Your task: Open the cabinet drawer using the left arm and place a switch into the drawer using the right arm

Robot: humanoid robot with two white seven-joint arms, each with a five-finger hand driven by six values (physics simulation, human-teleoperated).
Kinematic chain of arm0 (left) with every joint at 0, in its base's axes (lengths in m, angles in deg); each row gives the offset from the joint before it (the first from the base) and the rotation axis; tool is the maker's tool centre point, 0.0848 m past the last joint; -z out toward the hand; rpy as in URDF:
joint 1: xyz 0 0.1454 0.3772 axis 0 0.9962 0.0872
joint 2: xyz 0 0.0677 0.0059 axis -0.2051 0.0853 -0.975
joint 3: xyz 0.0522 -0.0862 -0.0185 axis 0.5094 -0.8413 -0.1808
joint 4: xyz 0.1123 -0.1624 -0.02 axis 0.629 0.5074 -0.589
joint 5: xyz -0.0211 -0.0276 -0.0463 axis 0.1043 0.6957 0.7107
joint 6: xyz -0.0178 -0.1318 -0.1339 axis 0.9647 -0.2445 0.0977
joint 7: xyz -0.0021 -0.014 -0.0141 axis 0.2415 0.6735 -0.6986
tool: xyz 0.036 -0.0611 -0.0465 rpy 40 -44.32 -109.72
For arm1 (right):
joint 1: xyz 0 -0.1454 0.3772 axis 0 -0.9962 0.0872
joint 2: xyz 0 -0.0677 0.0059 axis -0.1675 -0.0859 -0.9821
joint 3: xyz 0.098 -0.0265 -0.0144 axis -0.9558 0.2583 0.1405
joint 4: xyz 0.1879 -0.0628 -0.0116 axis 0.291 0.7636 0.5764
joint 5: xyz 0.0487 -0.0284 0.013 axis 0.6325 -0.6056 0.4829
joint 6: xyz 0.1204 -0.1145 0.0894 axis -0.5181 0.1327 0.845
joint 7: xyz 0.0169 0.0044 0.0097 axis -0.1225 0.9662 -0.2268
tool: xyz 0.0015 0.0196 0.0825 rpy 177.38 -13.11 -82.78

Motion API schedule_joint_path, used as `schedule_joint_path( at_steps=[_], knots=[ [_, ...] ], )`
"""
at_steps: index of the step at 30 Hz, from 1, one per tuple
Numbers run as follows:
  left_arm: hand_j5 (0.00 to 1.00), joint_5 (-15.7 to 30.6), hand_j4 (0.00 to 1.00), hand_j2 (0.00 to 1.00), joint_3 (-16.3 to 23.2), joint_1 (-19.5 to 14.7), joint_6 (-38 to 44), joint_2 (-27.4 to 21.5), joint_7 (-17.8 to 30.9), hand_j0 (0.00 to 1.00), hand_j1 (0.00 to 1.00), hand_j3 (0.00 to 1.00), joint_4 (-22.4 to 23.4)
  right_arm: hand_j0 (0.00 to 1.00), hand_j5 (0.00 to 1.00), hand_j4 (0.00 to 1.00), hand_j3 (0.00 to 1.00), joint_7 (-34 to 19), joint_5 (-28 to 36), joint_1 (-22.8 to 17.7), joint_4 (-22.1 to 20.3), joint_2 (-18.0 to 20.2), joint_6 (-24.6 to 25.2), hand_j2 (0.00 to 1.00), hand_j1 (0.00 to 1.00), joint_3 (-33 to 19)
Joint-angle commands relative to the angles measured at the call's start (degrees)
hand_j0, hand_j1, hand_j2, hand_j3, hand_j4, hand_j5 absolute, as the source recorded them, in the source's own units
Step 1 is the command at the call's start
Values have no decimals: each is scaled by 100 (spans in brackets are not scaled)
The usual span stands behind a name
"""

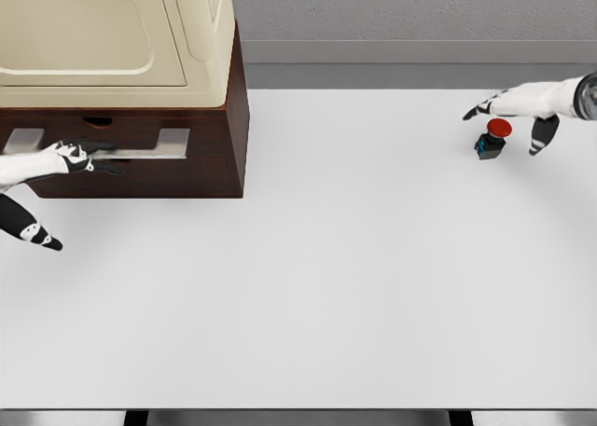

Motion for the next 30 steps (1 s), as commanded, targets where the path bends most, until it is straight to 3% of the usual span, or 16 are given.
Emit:
schedule_joint_path(
  at_steps=[1, 12, 30],
  knots=[
    [100, 199, 100, 100, 54, 0, -75, -51, 65, 100, 100, 100, -34, 100, 100, 100, 100, 2, -28, 0, 102, -47, 14, 100, 100, 4],
    [100, 243, 100, 100, 98, -9, -356, -236, 65, 100, 100, 100, -34, 100, 100, 100, 100, 2, -28, 114, 207, -109, 14, 100, 100, 4],
    [100, 498, 100, 100, 625, -27, -1375, -789, 65, 100, 100, 100, -86, 100, 100, 100, 100, 2, -37, 141, 304, -179, 14, 100, 100, 13]
  ],
)
